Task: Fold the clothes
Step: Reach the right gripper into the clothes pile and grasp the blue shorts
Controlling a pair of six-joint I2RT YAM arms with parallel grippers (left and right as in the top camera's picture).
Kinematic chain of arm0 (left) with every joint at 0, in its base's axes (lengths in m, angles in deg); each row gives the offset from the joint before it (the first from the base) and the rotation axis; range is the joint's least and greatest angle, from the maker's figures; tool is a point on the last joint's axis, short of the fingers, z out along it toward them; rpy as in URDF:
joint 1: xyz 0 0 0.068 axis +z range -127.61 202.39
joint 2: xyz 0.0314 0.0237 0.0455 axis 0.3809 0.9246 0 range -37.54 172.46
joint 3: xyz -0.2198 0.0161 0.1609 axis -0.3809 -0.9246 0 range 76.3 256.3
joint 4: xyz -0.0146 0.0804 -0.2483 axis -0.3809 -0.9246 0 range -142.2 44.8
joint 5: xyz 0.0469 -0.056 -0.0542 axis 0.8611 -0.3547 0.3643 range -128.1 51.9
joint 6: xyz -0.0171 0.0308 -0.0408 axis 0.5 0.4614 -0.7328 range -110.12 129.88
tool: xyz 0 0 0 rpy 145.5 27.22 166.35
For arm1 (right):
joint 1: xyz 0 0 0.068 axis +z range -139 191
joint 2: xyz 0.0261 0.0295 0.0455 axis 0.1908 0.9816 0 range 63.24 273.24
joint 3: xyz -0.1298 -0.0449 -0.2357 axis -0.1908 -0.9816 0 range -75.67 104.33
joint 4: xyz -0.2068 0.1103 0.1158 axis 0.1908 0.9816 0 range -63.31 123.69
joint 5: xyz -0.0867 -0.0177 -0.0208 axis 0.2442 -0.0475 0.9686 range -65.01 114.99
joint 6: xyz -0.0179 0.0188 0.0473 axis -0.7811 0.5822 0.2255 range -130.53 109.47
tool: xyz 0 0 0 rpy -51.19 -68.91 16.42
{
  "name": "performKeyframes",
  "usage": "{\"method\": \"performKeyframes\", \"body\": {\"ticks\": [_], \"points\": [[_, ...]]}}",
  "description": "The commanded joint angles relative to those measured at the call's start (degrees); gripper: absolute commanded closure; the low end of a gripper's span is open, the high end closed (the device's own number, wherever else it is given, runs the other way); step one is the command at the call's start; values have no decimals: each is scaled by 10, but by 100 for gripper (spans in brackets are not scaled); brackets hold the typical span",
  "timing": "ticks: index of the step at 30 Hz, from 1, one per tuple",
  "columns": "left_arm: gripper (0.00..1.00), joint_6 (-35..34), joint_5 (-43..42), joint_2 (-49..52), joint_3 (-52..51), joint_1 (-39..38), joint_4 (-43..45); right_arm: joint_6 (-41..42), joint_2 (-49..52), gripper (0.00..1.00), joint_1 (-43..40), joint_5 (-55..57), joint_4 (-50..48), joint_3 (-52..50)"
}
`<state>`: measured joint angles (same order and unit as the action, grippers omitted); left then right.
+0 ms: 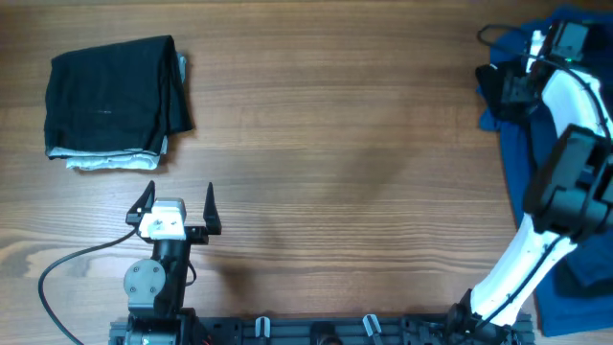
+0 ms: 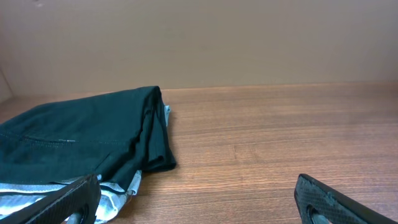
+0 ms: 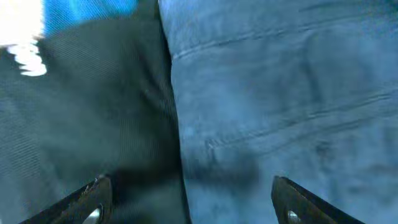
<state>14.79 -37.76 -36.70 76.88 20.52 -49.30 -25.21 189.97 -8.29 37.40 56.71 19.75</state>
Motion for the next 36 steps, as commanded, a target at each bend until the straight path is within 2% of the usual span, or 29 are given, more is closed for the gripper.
{"method": "performKeyframes", "body": {"ticks": [1,7,15,22,33,35,36], "points": [[0,8,-5,-3,-3,-3,0,-3,26,20,1,25,-14,11],[0,9,-5,-3,-3,-3,0,-3,32,19,1,24,-45,12],[0,9,-5,-3,-3,-3,0,-4,-4,18,-3,20,-31,19],[0,9,-5,-3,-3,-3,0,-4,0,21,-17,20,-29,17],[0,9,-5,-3,-3,-3,0,-8,-29,14,-21,-19,-14,19],[0,8,-5,-3,-3,-3,0,-8,-30,16,-23,-11,1,19],[0,8,-5,-3,-3,-3,0,-8,-29,21,-26,-2,8,16]]}}
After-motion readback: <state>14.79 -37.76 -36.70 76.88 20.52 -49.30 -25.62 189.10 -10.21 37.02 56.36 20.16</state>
